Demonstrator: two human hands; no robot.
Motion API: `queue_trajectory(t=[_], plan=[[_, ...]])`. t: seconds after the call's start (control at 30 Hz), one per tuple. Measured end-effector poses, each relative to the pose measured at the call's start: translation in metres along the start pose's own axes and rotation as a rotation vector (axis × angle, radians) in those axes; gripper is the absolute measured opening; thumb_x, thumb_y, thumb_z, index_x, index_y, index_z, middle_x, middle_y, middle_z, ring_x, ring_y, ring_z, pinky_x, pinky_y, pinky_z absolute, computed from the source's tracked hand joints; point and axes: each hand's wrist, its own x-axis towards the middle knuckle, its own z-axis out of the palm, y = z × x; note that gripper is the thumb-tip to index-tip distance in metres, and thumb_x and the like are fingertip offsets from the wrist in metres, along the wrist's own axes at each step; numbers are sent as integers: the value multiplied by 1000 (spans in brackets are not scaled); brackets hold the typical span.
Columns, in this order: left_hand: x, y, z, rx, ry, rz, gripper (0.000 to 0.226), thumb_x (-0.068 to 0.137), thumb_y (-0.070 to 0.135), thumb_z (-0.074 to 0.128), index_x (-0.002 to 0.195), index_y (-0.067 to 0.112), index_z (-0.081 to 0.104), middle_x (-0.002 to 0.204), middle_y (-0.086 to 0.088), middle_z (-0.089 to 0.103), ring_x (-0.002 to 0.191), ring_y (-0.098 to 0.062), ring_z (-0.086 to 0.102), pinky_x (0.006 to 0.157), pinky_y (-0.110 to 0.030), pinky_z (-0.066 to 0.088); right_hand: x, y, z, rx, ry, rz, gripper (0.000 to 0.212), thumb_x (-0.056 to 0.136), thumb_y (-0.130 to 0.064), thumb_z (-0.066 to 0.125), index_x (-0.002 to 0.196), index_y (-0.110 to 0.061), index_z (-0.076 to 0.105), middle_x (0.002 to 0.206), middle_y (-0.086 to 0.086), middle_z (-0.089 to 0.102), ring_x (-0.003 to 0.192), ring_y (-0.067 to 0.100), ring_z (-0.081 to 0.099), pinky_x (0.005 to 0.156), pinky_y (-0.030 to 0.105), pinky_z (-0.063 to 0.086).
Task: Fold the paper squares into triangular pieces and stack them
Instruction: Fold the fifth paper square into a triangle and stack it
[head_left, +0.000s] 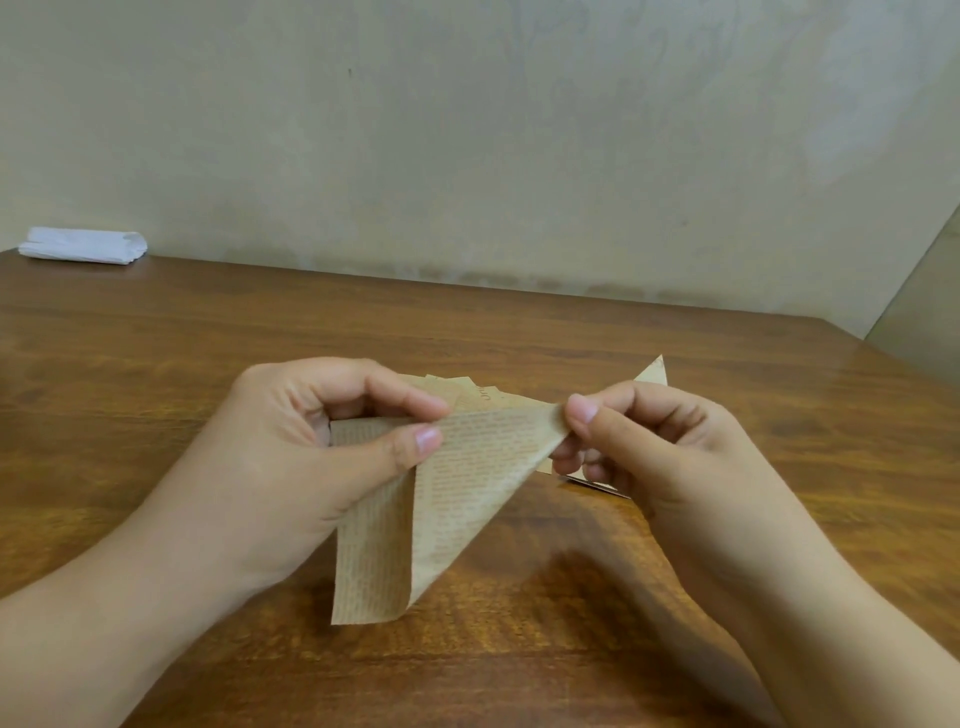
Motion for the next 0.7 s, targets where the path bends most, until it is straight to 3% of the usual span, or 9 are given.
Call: queue_trajectory(t=[0.07,0.13,0.23,0.3,0.4,0.43,0.53,0.7], plan=[[0,0,0,0,-3,-5,17,51,17,73,63,29,75,73,4,74,70,-2,68,61,-10,50,0,2,0,22,-15,31,15,72,-25,77,60,-20,70,61,0,66,62,8,61,67,27,42],[-1,0,-1,3,-11,-17,18,50,19,73,65,30,75,72,3,73,69,-4,68,61,-12,51,1,2,0,43,-24,72,19,75,-23,70,56,-21,67,59,-2,64,62,8,60,67,27,41],[-3,1,-2,60,-49,-51,25,49,26,74,73,35,74,73,4,72,72,-7,69,67,-24,56,0,0,-1,-75,9,81,21,79,-16,68,58,-19,69,58,-1,64,59,8,57,69,28,42],[-5,3,-1,111,-82,-70,29,51,29,74,79,37,73,74,6,71,74,-5,68,74,-30,53,-3,-2,2,-278,0,40,11,70,-32,68,66,-22,72,64,-1,68,61,18,58,71,34,47],[-8,6,1,122,-103,-93,28,53,30,75,80,36,72,75,5,71,75,-6,69,78,-34,52,-8,-4,7,-478,-76,14,37,57,-57,67,76,-26,73,75,3,72,76,30,64,79,48,51],[-8,6,1,112,-104,-100,27,53,29,75,78,35,73,76,5,71,76,-8,69,76,-33,53,-8,-4,6,-431,-82,4,36,58,-54,67,74,-23,74,73,4,72,72,26,66,75,43,53],[-7,7,0,-5,-123,-124,20,53,21,76,72,26,74,74,1,72,72,-11,70,64,-24,55,-6,-5,5,-218,-86,20,21,60,-32,71,63,-11,72,60,1,67,54,3,58,56,12,46],[-7,10,-2,-96,-172,-156,20,53,18,74,73,19,75,77,-2,73,73,-13,70,66,-22,57,-4,-2,5,-131,-121,19,17,59,-30,71,60,-13,72,57,2,62,52,3,53,54,10,43]])
